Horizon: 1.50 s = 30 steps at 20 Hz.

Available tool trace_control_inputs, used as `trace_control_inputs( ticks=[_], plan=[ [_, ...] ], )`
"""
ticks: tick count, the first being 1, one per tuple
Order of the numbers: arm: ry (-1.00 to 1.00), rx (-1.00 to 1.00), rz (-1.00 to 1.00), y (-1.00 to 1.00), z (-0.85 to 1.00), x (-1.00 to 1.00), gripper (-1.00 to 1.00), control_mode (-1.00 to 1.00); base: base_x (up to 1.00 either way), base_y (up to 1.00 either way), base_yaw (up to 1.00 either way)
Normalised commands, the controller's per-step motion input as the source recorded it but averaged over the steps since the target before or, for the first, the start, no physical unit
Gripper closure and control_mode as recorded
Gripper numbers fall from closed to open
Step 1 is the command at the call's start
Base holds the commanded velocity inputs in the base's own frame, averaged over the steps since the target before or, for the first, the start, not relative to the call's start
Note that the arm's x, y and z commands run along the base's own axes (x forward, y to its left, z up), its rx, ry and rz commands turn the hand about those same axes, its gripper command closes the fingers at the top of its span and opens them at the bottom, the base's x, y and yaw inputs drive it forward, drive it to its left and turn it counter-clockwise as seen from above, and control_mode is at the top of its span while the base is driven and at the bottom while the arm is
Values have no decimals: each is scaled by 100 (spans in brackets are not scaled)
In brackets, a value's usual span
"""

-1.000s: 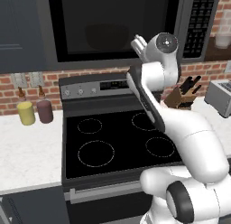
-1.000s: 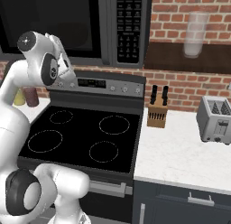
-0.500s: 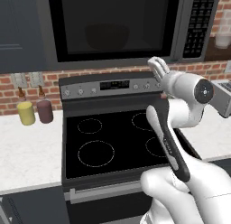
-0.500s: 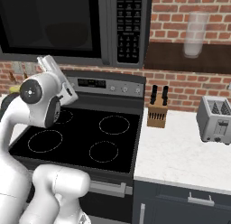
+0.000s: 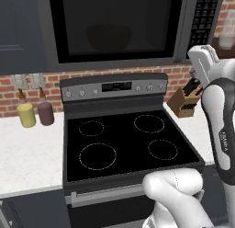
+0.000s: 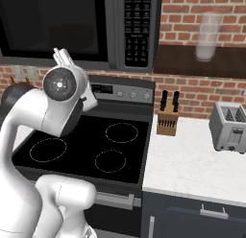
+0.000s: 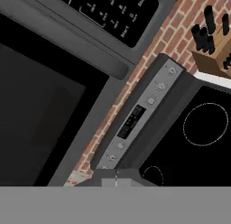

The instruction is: Open the microwave, place the bowl with waffle inside the microwave, then close the microwave door and turn it on.

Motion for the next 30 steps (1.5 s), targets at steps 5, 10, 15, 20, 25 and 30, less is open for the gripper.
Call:
trace_control_inputs(
  ticks=[5, 10, 15, 20, 25, 30],
  plan=[
    [14, 6, 6, -59, 25, -29, 100, -100, 0, 0, 0],
    [-1, 9, 0, -73, -1, -1, 100, -100, 0, 0, 0],
    [0, 9, 0, -57, 0, 2, 100, -100, 0, 0, 0],
    [-2, 6, 0, -7, 0, 7, 100, -100, 0, 0, 0],
    [-10, 0, -2, 13, -1, 20, 100, -100, 0, 0, 0],
    [-16, 0, -9, 18, -11, 37, 100, -100, 0, 0, 0]
  ],
)
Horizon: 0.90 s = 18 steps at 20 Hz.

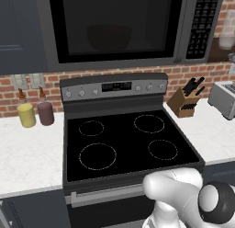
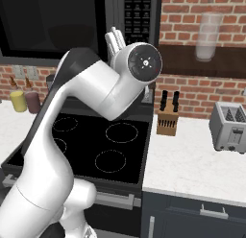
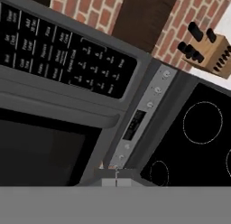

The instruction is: Open the microwave, place the bowl with waffle inside the microwave, then close the microwave door and turn it on.

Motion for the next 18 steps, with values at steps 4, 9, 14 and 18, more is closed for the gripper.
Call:
trace_control_inputs(
  ticks=[4, 9, 14, 18],
  plan=[
    [-10, 0, -12, 9, -28, 57, 100, -100, 0, 0, 0],
    [-1, 1, -9, -4, -16, 60, 100, -100, 0, 0, 0],
    [0, 9, -2, -16, -1, 29, 100, -100, 0, 0, 0],
    [0, 13, 0, -7, 0, 14, 100, -100, 0, 0, 0]
  ],
)
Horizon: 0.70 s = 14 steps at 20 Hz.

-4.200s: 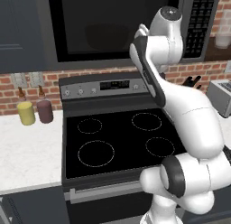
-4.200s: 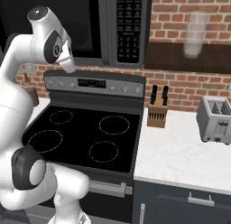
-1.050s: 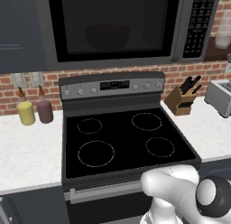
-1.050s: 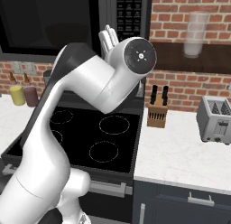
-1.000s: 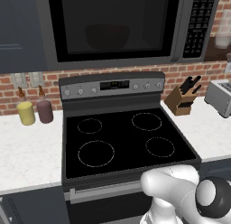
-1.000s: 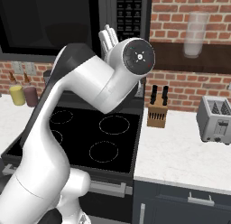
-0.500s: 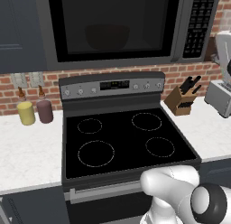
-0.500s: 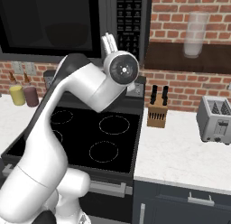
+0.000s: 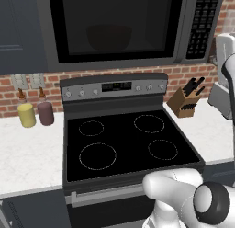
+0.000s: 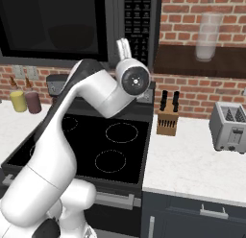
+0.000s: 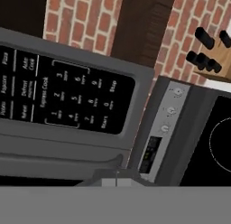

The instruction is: Open the microwave, place the bowl with waffle inside the microwave, then close the microwave door and turn it on.

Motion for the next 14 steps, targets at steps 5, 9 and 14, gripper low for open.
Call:
trace_control_inputs(
  ticks=[5, 9, 14],
  plan=[
    [0, 11, -1, 0, 6, 10, 100, -100, 0, 0, 0],
    [0, 8, -1, 0, 15, 13, 100, -100, 0, 0, 0],
    [0, 2, -4, 0, 1, 35, 100, -100, 0, 0, 0]
  ],
)
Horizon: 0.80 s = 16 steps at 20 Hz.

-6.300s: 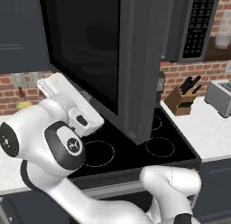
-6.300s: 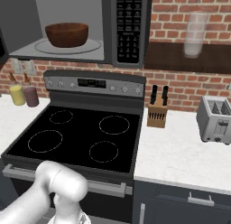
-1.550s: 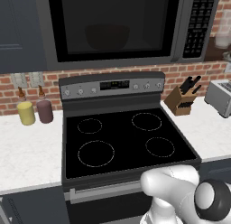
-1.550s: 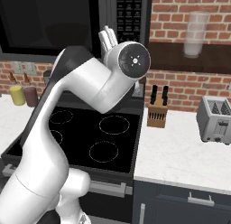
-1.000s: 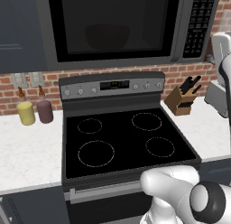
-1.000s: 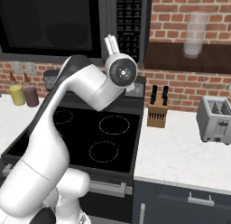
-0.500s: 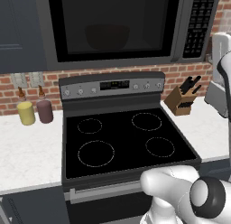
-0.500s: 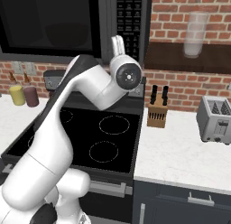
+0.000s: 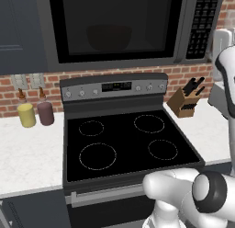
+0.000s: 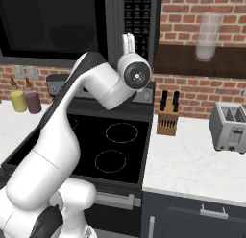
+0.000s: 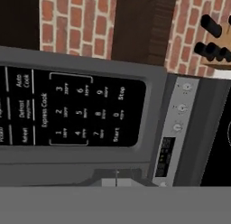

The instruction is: Open the microwave, place the bowl with waffle inside the microwave, then close the microwave door and turn it on.

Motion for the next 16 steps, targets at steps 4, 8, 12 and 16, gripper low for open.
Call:
trace_control_inputs(
  ticks=[4, 8, 12, 16],
  plan=[
    [0, 0, -2, 0, -4, 37, 100, -100, 0, 0, 0],
    [0, 0, -1, 0, -9, 29, 100, -100, 0, 0, 0],
    [0, 0, 0, 0, -4, 6, 100, -100, 0, 0, 0],
    [0, 0, 0, 1, 0, 0, 100, -100, 0, 0, 0]
  ],
)
